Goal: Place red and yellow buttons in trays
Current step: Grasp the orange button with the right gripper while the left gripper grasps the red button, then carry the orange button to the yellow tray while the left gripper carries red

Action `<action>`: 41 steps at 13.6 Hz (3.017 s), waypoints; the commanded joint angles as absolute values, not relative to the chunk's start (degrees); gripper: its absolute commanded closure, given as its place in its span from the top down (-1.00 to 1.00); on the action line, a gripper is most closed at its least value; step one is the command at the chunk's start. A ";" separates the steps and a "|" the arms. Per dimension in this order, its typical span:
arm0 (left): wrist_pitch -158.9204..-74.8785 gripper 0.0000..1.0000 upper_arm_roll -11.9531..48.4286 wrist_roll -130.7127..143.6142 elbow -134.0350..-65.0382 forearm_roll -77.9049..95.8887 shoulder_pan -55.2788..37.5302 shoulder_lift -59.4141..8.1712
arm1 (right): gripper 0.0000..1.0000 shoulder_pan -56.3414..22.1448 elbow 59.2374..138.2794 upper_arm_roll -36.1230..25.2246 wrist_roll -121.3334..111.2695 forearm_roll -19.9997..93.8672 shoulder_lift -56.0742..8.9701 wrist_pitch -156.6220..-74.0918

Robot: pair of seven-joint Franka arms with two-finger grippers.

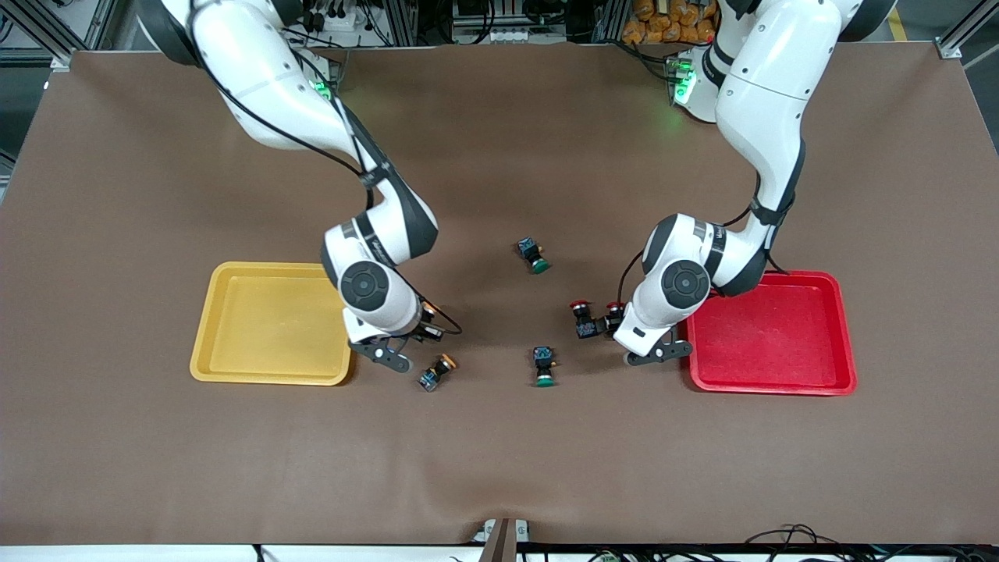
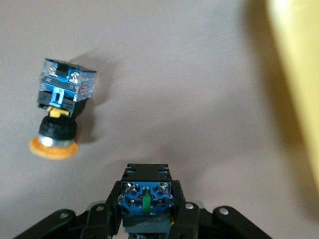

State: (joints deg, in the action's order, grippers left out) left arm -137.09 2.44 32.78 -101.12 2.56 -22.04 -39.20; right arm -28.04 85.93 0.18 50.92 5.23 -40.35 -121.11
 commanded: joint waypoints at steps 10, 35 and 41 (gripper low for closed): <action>-126.75 -1.00 1.23 27.63 -102.48 0.80 -15.40 -26.99 | -1.00 -3.18 89.82 0.97 13.82 4.57 -3.25 -82.44; -127.81 1.00 8.86 0.06 -109.08 0.97 7.56 -24.96 | 0.99 4.31 98.52 1.05 -3.43 2.81 -36.74 -122.43; -124.71 1.00 17.93 22.73 -104.51 0.62 3.54 -27.15 | 1.00 3.52 97.83 1.49 -2.20 2.99 -30.78 -111.12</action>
